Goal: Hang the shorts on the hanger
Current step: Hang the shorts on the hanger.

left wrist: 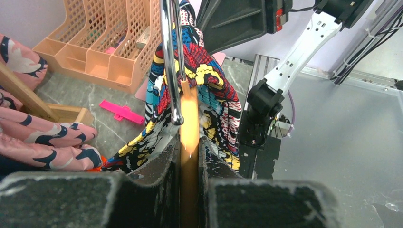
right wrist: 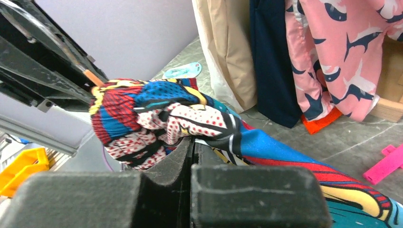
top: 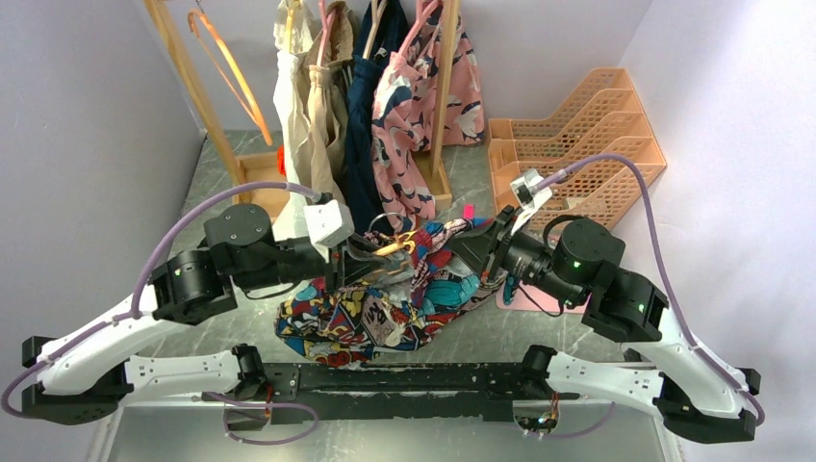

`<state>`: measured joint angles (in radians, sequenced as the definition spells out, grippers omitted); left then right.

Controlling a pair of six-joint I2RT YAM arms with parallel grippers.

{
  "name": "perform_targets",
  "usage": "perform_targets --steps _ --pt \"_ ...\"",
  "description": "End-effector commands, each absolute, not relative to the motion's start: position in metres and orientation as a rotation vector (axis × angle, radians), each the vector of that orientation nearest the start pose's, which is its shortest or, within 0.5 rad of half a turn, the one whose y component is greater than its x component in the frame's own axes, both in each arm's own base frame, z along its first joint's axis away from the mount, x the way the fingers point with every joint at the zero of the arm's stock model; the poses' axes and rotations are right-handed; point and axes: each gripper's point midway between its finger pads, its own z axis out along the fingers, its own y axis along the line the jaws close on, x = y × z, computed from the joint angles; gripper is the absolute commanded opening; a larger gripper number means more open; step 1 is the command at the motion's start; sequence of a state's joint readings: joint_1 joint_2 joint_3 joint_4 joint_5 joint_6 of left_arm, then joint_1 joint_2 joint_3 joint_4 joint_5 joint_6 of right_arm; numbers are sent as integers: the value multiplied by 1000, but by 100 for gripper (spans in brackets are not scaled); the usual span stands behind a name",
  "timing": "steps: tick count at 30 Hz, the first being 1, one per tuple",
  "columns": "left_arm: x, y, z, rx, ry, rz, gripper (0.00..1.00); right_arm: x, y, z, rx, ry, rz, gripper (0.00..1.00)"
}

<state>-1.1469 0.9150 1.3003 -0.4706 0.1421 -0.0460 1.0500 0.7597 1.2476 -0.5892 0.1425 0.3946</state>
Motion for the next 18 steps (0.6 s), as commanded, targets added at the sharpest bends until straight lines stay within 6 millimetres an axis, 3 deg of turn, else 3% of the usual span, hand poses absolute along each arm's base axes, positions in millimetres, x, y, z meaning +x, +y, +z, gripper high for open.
perform_targets --steps 1,5,12,18 --pt "99 -292 444 963 1303 -1064 7 122 214 428 -499 1614 1028 0" --pt "100 -287 435 960 1325 -1047 7 110 205 442 -539 1586 1046 0" --pt "93 -289 419 1004 1353 -1072 7 117 186 472 -467 1524 998 0" --pt "90 -297 418 1047 1346 -1091 7 125 184 477 -417 1531 969 0"
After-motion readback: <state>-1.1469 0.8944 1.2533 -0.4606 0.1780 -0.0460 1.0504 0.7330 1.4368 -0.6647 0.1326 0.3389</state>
